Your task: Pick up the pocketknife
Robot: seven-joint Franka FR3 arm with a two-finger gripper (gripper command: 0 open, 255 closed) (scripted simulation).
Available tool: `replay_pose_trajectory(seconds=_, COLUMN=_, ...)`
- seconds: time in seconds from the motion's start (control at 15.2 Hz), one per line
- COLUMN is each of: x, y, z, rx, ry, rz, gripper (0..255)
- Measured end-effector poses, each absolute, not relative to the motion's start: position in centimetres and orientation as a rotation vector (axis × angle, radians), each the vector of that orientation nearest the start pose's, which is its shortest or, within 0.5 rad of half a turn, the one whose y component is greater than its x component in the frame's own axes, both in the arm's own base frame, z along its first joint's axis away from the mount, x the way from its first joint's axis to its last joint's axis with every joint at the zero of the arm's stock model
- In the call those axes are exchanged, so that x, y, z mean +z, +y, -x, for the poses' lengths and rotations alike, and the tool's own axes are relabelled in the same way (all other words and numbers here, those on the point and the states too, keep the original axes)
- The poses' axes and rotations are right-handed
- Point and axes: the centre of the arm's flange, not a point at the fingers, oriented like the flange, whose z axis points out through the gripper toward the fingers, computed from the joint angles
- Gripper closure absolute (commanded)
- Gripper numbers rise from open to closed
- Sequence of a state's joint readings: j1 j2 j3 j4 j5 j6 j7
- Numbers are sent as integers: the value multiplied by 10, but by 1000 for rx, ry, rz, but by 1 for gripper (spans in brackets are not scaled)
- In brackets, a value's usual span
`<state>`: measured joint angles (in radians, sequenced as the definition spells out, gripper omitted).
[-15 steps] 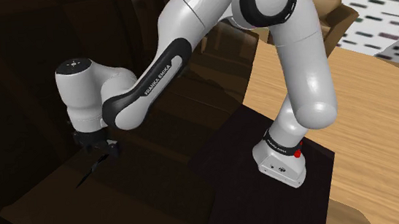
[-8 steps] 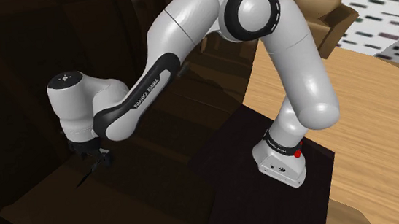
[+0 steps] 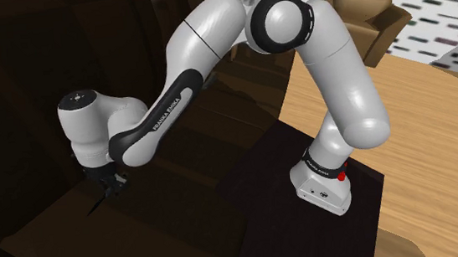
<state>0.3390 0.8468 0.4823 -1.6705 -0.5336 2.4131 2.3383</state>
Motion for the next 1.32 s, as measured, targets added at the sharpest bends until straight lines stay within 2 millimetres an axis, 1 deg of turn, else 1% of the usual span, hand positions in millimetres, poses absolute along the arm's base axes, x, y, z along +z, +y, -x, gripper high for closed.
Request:
replay_pose_trajectory(seconds=0.33, x=154, y=470, z=-485, rx=5, ry=1833, rz=2520, gripper=255)
replay_pose_trajectory(seconds=0.53, x=158, y=466, z=-487, rx=3, ry=1836, rz=2509, gripper=255)
replay_pose_trajectory(seconds=1.32, x=219, y=465, z=-488, rx=2, ry=1837, rz=2507, gripper=255)
